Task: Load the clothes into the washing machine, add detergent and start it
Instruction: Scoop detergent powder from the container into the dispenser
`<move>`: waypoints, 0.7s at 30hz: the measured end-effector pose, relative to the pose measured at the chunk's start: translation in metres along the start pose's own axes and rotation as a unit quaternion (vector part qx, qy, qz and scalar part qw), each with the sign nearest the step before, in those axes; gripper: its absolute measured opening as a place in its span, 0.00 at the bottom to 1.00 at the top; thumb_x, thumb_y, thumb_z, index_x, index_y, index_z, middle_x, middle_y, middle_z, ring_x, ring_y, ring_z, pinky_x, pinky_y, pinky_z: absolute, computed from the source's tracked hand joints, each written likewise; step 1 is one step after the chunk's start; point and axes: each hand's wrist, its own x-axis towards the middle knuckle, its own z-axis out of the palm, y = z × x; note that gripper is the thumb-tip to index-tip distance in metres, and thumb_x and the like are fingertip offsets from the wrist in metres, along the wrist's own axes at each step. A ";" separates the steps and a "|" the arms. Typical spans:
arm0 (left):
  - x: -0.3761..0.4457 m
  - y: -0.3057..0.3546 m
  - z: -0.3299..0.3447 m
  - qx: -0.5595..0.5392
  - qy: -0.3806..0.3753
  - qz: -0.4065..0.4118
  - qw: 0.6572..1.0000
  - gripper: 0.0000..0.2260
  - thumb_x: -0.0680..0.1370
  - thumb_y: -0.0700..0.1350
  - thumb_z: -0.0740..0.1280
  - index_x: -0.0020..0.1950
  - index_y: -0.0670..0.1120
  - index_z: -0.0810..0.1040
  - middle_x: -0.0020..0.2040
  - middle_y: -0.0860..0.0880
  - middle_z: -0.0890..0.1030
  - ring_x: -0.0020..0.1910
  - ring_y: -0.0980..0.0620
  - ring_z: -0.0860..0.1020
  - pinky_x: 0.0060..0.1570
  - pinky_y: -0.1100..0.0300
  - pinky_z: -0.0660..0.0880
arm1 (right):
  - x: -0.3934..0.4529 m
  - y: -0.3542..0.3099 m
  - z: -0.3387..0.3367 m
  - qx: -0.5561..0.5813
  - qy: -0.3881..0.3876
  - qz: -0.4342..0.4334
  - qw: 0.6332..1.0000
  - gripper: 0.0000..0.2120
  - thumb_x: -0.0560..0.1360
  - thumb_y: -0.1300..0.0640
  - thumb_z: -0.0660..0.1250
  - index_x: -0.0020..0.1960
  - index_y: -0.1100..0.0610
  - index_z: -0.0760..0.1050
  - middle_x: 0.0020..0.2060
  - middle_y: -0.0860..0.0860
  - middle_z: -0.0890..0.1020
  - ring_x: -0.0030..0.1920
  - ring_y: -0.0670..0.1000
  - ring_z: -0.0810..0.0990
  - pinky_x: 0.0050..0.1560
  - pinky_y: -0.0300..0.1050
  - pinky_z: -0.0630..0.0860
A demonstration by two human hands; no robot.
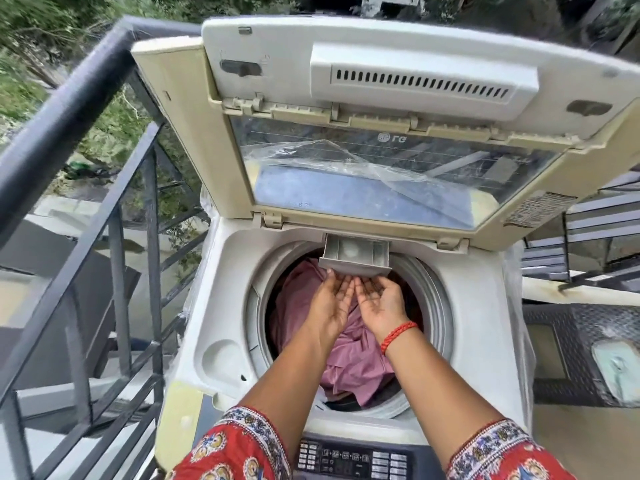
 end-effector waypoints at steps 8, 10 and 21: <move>-0.002 0.006 -0.010 0.031 0.000 -0.017 0.999 0.19 0.82 0.47 0.59 0.69 0.37 0.69 0.53 0.42 0.80 0.52 0.50 0.79 0.44 0.61 0.81 | -0.008 0.004 -0.007 0.001 -0.013 0.003 1.000 0.10 0.81 0.63 0.57 0.44 0.65 0.74 0.37 0.58 0.81 0.43 0.53 0.80 0.58 0.47 0.77; -0.005 0.005 -0.011 0.053 0.013 -0.020 0.998 0.17 0.83 0.46 0.58 0.68 0.38 0.70 0.53 0.43 0.79 0.51 0.50 0.79 0.44 0.62 0.80 | -0.009 0.004 -0.009 -0.001 -0.009 0.000 1.000 0.11 0.81 0.64 0.56 0.44 0.66 0.74 0.35 0.59 0.82 0.43 0.54 0.80 0.60 0.49 0.75; -0.049 -0.064 0.040 0.244 -0.024 0.036 0.969 0.02 0.80 0.37 0.64 0.50 0.42 0.76 0.43 0.42 0.80 0.40 0.51 0.79 0.43 0.62 0.78 | -0.030 -0.035 -0.044 0.057 -0.011 -0.105 0.993 0.08 0.79 0.65 0.60 0.43 0.63 0.75 0.29 0.54 0.83 0.30 0.48 0.84 0.36 0.37 0.81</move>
